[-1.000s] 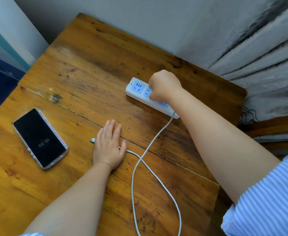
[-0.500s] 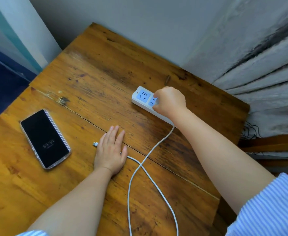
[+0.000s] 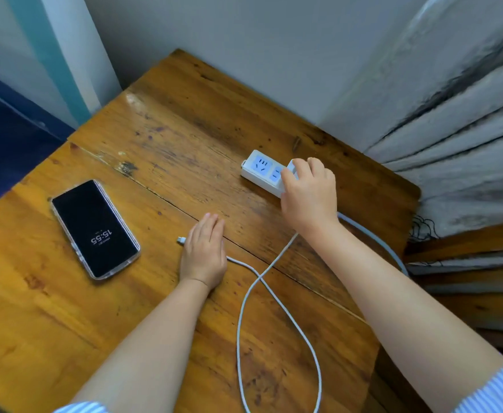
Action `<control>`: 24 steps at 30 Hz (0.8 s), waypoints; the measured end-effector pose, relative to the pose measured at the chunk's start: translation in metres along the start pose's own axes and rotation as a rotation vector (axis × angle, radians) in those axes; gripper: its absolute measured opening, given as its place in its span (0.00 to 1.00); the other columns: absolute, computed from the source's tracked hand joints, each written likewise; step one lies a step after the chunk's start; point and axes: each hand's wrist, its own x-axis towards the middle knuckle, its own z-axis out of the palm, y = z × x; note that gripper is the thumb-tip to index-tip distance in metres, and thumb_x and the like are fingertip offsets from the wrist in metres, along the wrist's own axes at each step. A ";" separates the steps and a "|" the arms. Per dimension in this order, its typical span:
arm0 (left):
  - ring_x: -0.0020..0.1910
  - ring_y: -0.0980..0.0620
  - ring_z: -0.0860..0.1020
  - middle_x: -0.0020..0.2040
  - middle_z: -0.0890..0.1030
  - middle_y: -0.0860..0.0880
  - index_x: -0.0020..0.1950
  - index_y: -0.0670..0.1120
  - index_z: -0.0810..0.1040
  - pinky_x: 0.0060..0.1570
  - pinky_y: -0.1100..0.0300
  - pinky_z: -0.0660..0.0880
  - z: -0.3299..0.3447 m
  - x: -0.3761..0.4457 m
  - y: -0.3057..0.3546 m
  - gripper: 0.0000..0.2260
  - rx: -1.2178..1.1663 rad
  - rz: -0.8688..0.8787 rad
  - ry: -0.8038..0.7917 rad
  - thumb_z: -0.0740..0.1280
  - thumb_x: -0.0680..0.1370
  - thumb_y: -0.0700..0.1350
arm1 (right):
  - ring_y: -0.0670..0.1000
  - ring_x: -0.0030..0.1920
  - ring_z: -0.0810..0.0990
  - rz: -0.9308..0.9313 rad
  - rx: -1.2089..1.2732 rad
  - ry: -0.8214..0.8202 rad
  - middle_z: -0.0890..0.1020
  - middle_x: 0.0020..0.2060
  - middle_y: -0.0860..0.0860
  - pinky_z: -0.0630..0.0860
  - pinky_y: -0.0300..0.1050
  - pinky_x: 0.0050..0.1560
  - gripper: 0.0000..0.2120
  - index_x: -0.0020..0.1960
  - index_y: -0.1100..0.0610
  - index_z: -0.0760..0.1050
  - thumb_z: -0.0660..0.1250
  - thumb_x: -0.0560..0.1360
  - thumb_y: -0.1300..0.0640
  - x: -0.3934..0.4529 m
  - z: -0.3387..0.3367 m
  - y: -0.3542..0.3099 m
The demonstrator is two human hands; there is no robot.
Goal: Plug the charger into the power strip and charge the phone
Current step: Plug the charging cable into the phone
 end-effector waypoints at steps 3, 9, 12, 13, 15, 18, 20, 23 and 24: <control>0.63 0.34 0.73 0.59 0.78 0.32 0.58 0.32 0.76 0.61 0.39 0.69 -0.014 -0.013 -0.005 0.15 -0.086 0.101 0.086 0.63 0.72 0.31 | 0.66 0.64 0.70 -0.009 0.036 0.073 0.78 0.57 0.65 0.59 0.67 0.68 0.08 0.48 0.67 0.78 0.68 0.68 0.69 -0.027 0.003 -0.020; 0.51 0.31 0.79 0.49 0.81 0.31 0.50 0.30 0.79 0.50 0.35 0.75 -0.061 -0.032 -0.054 0.15 -0.003 0.195 0.108 0.66 0.64 0.26 | 0.64 0.50 0.77 -0.050 0.228 -0.142 0.82 0.44 0.63 0.73 0.55 0.52 0.07 0.46 0.67 0.77 0.64 0.70 0.66 -0.069 0.030 -0.079; 0.52 0.32 0.79 0.51 0.81 0.32 0.52 0.31 0.79 0.51 0.36 0.75 -0.083 -0.038 -0.085 0.19 0.108 0.233 0.054 0.69 0.62 0.23 | 0.61 0.57 0.72 -0.032 0.253 -0.255 0.78 0.56 0.60 0.70 0.54 0.55 0.14 0.58 0.62 0.72 0.61 0.75 0.59 -0.080 0.045 -0.102; 0.55 0.33 0.78 0.54 0.80 0.33 0.54 0.32 0.78 0.54 0.39 0.74 -0.090 -0.038 -0.095 0.19 0.140 0.235 0.030 0.69 0.64 0.24 | 0.61 0.59 0.71 -0.015 0.264 -0.266 0.77 0.58 0.59 0.70 0.54 0.56 0.15 0.61 0.61 0.69 0.60 0.75 0.58 -0.081 0.048 -0.107; 0.66 0.38 0.70 0.64 0.74 0.36 0.64 0.35 0.71 0.65 0.45 0.68 -0.106 -0.038 -0.117 0.21 0.247 0.225 -0.060 0.66 0.71 0.29 | 0.61 0.59 0.71 0.033 0.287 -0.257 0.76 0.59 0.59 0.69 0.55 0.57 0.16 0.64 0.60 0.67 0.59 0.76 0.59 -0.081 0.052 -0.122; 0.74 0.46 0.55 0.74 0.60 0.44 0.73 0.43 0.57 0.72 0.53 0.57 -0.121 -0.030 -0.145 0.29 0.456 0.200 -0.211 0.64 0.75 0.34 | 0.60 0.60 0.71 0.097 0.306 -0.211 0.76 0.59 0.59 0.68 0.54 0.57 0.16 0.64 0.59 0.66 0.58 0.77 0.60 -0.078 0.058 -0.139; 0.75 0.48 0.51 0.76 0.56 0.46 0.75 0.45 0.52 0.72 0.55 0.56 -0.130 -0.025 -0.155 0.32 0.550 0.190 -0.257 0.64 0.75 0.34 | 0.60 0.59 0.70 0.132 0.297 -0.193 0.75 0.58 0.58 0.67 0.53 0.58 0.16 0.64 0.58 0.66 0.57 0.77 0.60 -0.076 0.060 -0.147; 0.76 0.48 0.51 0.76 0.54 0.46 0.75 0.46 0.51 0.72 0.55 0.56 -0.140 -0.018 -0.166 0.33 0.623 0.234 -0.297 0.63 0.75 0.34 | 0.59 0.57 0.70 0.155 0.313 -0.160 0.75 0.55 0.58 0.66 0.52 0.57 0.14 0.63 0.57 0.68 0.56 0.77 0.62 -0.074 0.063 -0.157; 0.75 0.47 0.52 0.76 0.55 0.46 0.75 0.46 0.51 0.72 0.55 0.57 -0.141 -0.017 -0.168 0.32 0.638 0.249 -0.306 0.63 0.75 0.34 | 0.59 0.56 0.70 0.154 0.321 -0.155 0.75 0.54 0.58 0.66 0.51 0.56 0.13 0.61 0.58 0.70 0.56 0.77 0.62 -0.075 0.064 -0.160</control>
